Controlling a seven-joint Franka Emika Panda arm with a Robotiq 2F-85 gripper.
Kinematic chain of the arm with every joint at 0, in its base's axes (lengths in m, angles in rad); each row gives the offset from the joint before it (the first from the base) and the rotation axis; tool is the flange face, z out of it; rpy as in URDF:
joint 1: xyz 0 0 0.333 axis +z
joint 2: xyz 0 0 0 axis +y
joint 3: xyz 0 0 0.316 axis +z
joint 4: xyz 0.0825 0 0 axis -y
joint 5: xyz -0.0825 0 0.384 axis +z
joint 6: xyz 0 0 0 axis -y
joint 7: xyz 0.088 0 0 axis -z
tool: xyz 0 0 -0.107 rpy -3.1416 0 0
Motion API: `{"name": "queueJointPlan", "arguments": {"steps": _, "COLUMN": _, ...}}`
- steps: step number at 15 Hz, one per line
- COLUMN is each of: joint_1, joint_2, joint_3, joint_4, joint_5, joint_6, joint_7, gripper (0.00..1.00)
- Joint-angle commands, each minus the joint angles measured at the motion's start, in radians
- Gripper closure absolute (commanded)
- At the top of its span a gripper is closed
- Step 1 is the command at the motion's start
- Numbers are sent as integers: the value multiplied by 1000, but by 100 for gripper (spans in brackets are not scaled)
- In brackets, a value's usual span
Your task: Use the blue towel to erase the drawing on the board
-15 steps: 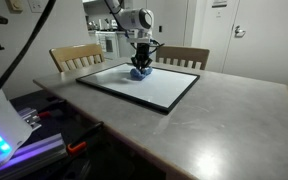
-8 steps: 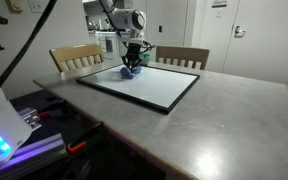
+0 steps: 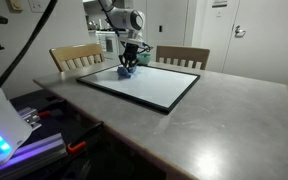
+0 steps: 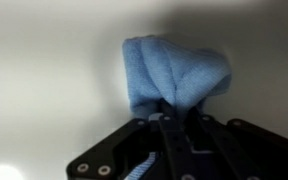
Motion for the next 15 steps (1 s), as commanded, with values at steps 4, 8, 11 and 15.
{"name": "queueJointPlan", "arguments": {"steps": 4, "joint_1": -36, "joint_2": -5, "joint_3": -105, "joint_4": -44, "joint_5": -37, "joint_6": 96, "joint_7": 51, "gripper": 96}}
{"name": "queueJointPlan", "arguments": {"steps": 8, "joint_1": -33, "joint_2": -19, "joint_3": -143, "joint_4": -55, "joint_5": -52, "joint_6": 139, "joint_7": 121, "gripper": 96}}
{"name": "queueJointPlan", "arguments": {"steps": 11, "joint_1": -27, "joint_2": -18, "joint_3": -128, "joint_4": -51, "joint_5": -37, "joint_6": 124, "joint_7": 141, "gripper": 96}}
{"name": "queueJointPlan", "arguments": {"steps": 15, "joint_1": -4, "joint_2": -17, "joint_3": -100, "joint_4": -42, "joint_5": -32, "joint_6": 112, "joint_7": 124, "gripper": 96}}
